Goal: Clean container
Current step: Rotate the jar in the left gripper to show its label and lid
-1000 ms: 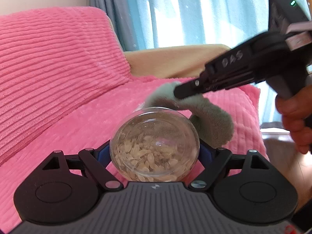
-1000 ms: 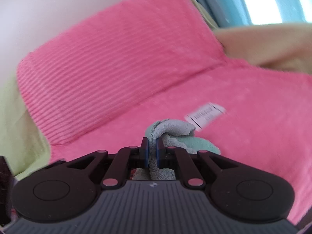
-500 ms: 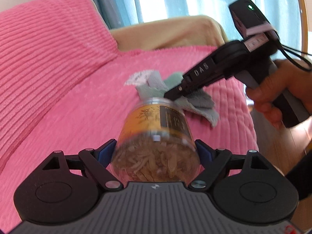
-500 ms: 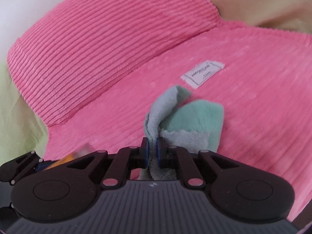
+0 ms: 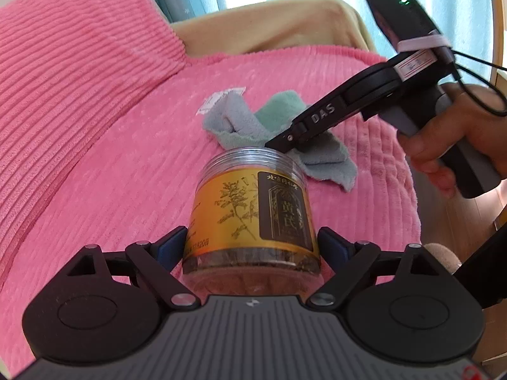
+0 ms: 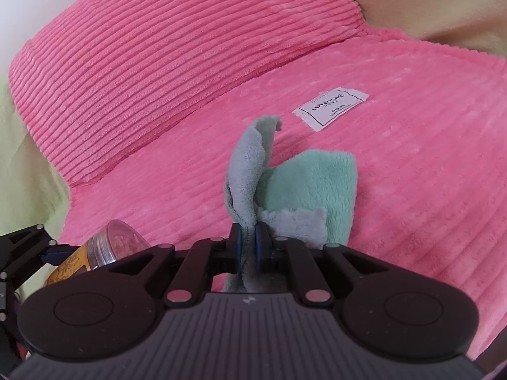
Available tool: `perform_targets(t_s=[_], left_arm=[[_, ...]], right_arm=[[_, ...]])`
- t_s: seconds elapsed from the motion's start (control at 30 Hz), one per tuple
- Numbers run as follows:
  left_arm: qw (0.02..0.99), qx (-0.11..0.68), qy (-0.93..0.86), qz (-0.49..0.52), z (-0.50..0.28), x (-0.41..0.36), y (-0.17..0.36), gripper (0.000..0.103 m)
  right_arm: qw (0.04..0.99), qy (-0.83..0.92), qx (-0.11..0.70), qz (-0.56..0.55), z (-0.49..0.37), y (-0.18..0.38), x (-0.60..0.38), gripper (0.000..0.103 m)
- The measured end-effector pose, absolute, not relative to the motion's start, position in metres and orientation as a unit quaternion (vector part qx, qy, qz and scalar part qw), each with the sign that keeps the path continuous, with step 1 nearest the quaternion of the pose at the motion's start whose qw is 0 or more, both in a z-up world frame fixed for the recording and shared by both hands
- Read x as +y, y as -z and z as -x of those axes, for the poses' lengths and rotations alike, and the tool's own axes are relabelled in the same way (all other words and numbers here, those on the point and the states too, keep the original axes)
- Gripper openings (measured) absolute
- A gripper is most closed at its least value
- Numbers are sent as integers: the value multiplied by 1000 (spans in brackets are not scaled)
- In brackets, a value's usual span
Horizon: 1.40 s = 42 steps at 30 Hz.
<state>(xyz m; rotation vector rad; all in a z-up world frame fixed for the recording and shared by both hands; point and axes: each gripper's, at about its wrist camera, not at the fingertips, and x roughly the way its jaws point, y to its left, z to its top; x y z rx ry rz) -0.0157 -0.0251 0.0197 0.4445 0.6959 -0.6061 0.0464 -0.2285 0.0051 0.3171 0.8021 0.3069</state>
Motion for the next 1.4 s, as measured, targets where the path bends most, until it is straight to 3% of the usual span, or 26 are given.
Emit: perform_targets(t_s=[0.1, 0.37, 0.53, 0.7, 0.93, 1.2, 1.4], left_arm=[[862, 358, 288, -211, 7, -31, -18, 95], [853, 398, 273, -201, -24, -54, -26, 95], [845, 415, 257, -220, -34, -63, -21, 87], [854, 395, 263, -216, -31, -59, -24, 86], [911, 283, 254, -160, -24, -37, -41, 86], [920, 278, 258, -95, -12, -1, -34, 86], [910, 299, 258, -125, -4, -4, -29, 87]], right_arm=[[895, -150, 389, -158, -46, -6, -235, 7], [892, -150, 394, -160, -44, -7, -238, 7], [891, -152, 395, -166, -44, -5, -241, 6], [888, -150, 396, -178, -45, -7, -245, 6], [896, -140, 380, -182, -43, -9, -244, 7], [899, -137, 378, -176, -47, -10, -242, 7], [902, -131, 378, -165, -48, -9, -236, 8]])
